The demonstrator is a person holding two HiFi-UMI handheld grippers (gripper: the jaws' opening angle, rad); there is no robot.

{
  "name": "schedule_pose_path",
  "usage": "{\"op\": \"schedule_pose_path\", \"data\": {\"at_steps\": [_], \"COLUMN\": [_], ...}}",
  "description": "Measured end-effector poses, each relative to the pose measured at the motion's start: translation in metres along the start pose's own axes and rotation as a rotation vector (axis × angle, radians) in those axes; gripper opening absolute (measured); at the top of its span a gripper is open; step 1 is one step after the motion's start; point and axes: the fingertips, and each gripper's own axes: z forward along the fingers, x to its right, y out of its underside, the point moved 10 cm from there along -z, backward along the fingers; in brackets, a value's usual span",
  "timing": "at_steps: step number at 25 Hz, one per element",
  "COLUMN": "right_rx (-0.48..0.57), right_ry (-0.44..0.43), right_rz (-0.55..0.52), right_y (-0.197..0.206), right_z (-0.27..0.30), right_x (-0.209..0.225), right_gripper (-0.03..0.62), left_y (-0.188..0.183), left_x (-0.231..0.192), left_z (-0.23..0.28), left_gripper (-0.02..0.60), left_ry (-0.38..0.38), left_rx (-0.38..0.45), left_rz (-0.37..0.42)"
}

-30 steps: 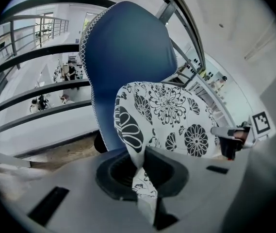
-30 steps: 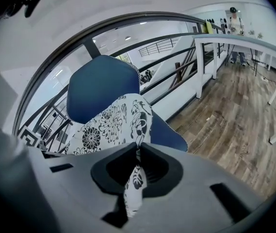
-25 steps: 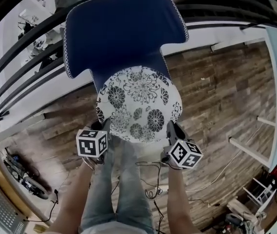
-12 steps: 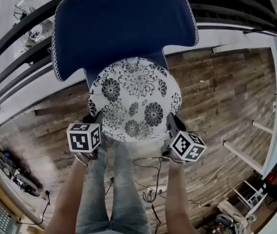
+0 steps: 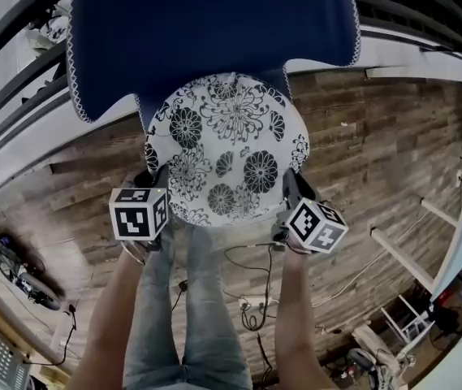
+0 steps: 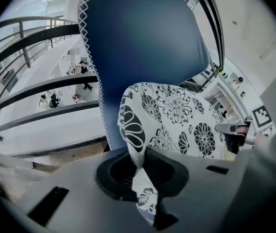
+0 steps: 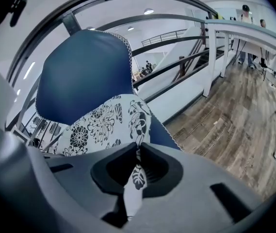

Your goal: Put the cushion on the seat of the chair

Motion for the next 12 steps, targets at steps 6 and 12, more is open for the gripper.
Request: {"op": "schedule_pose_path", "data": {"at_steps": [6,12], "right_rx": [-0.025,-0.045], "right_ry": [0.108,0.161], "right_rz": [-0.071,-0.081], "right_y": [0.009,0.014], "right_z": [0.014,0.023], "right_x": [-0.001,0.0], "right_gripper": [0.026,0.028], "left_y": [0.002,0.0], "left_x": [0.004,0.003], "left_z": [0.008,0.013], "left_gripper": [0.026,0.026], "left_ry": [-0.076,-0.117], "left_rx": [-0.015,-0.027], "left_rz": [-0.023,-0.044]}}
